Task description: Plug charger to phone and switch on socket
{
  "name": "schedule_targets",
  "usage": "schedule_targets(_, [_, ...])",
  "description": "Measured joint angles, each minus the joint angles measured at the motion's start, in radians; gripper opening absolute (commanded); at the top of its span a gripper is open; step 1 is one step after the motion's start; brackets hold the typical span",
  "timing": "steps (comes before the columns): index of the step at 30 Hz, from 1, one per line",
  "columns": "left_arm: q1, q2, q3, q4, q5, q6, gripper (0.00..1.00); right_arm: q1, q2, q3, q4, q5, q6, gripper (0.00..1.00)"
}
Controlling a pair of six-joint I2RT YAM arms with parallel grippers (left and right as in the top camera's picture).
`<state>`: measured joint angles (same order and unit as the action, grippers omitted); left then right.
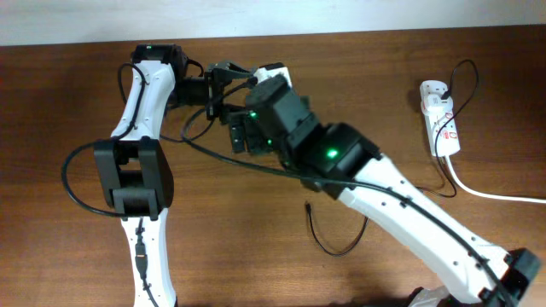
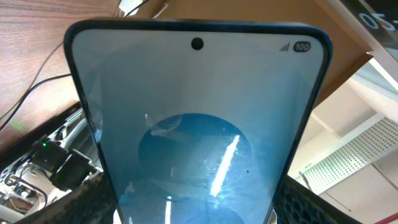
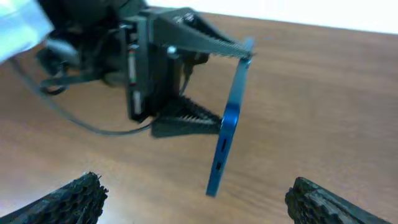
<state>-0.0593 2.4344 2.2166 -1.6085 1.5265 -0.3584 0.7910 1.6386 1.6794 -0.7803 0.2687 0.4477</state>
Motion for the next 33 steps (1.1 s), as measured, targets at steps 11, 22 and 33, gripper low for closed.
schedule_targets(11, [0.0, 0.0, 0.0, 0.0, 0.0, 0.0, 0.75, 0.057, 0.117, 0.0, 0.064, 0.317, 0.024, 0.58])
schedule_targets(22, [0.0, 0.0, 0.0, 0.0, 0.0, 0.004, 0.75, 0.031, 0.117, 0.0, 0.05, 0.293, 0.154, 0.5])
schedule_targets(33, [0.0, 0.0, 0.0, 0.0, 0.0, 0.008, 0.76, 0.022, 0.139, 0.0, 0.074, 0.241, 0.115, 0.48])
